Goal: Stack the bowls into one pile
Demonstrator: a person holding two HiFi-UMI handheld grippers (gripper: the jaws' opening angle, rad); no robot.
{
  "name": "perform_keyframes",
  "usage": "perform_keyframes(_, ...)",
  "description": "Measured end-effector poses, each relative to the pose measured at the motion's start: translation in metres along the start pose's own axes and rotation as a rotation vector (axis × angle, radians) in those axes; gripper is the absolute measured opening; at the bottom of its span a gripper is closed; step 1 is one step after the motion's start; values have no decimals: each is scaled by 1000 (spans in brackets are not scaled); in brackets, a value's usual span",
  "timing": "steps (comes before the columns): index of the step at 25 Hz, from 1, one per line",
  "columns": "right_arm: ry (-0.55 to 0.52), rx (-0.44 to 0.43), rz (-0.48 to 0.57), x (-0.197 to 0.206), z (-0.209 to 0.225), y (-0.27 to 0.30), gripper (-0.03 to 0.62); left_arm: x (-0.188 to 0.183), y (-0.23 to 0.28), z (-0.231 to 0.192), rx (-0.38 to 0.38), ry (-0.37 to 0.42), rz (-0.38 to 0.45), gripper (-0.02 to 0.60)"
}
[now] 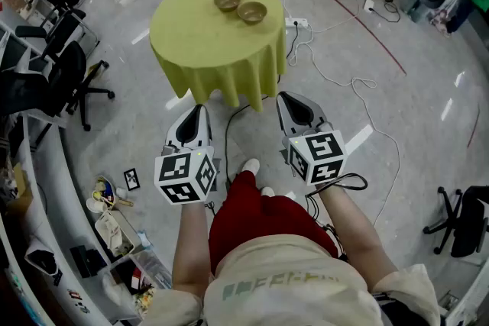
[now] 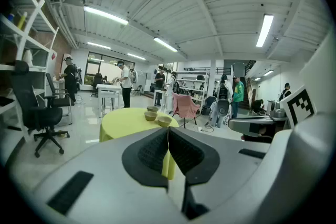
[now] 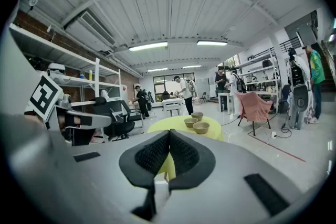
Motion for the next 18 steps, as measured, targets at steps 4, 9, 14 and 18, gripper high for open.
perform_keyframes(4, -5, 8, 22, -3, -2, 1, 35, 0, 0, 2, 4, 8, 9, 23)
perform_keyframes(9, -23, -2, 35, -7, -3, 3, 35, 0, -1, -3, -6, 4, 12, 23)
perform_keyframes(14, -37, -7, 42, -14, -1, 0, 35, -8, 1, 2, -3, 12, 22, 23)
perform_keyframes(18, -56, 8, 51, -18, 4, -3, 35, -10, 5, 9, 6, 11, 24, 23)
Point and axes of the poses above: the fingertips, and each gripper's own axes: y forward along the fingers, z to its right, x out of its underside, the point moved 6 cm from there along -y, backward along the fingers, and after that the axes turned 8 degrees about y, right-handed, at the moved point
